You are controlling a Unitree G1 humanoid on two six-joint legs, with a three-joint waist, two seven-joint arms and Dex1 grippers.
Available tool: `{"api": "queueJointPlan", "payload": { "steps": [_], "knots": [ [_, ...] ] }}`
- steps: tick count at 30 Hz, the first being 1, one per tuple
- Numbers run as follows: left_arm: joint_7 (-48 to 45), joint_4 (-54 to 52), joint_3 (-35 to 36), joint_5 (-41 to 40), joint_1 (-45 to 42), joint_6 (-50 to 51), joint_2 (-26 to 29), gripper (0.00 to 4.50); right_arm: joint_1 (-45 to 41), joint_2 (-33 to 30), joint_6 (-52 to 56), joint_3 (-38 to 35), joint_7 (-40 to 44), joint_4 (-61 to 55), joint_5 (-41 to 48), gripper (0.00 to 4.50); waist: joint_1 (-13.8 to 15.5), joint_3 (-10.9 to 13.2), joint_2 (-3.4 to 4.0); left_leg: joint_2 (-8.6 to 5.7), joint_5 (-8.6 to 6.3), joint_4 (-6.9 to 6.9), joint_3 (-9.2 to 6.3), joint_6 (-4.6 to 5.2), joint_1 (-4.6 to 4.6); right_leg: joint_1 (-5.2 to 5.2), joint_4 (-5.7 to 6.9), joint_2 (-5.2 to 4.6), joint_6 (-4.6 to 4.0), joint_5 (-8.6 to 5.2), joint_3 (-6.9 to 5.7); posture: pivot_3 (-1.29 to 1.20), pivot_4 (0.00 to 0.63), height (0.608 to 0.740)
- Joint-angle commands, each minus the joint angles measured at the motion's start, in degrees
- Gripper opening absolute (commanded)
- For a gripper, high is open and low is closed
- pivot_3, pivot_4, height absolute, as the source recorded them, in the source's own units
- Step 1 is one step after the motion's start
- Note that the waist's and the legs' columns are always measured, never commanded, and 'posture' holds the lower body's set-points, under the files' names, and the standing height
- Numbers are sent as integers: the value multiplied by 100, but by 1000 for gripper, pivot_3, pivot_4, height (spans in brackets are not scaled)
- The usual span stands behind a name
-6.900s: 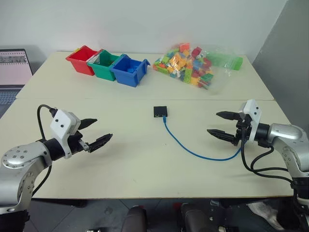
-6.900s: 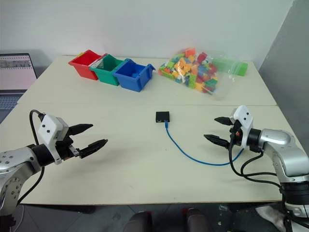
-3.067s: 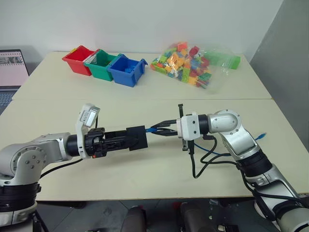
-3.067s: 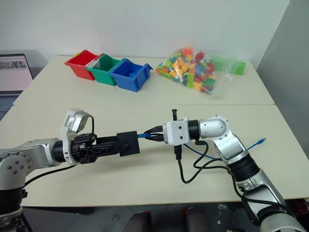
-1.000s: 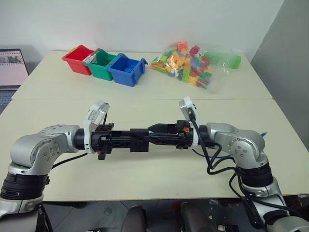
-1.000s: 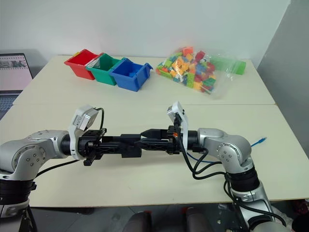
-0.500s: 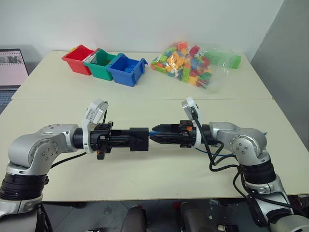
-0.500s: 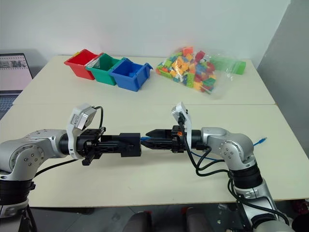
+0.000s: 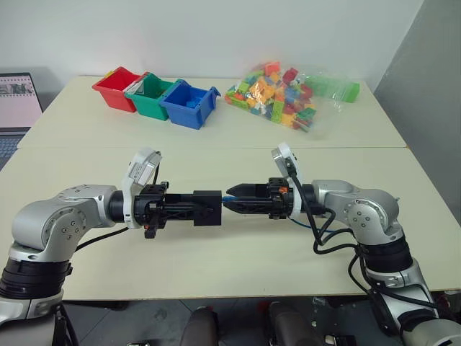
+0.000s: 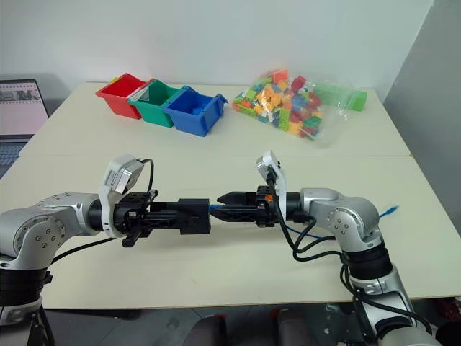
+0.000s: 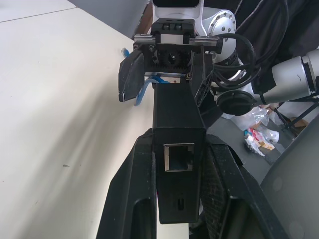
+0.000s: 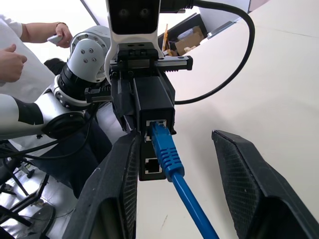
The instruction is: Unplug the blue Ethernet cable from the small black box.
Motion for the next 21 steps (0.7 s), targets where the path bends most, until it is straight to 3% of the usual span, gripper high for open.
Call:
{"api": "queueJointPlan", "payload": {
  "steps": [1,8,21],
  "knots": [
    [-12,-121,211,-89,-21,-34,54,791,-45,-60,-64,-55,144,-132,85,1770,0,0,0,0,0,0,0,0,0,0,0,0,0,0,0,0,150,740],
    [-21,-140,210,-101,-6,-19,61,791,-41,-62,-63,-42,214,-156,76,103,0,0,0,0,0,0,0,0,0,0,-1,0,0,0,0,0,150,740],
    [-66,-251,160,-102,100,-25,44,791,-59,-55,25,-44,234,-180,103,30,0,0,0,0,0,0,-1,0,0,0,-2,0,0,0,0,0,150,740]
  ]
}}
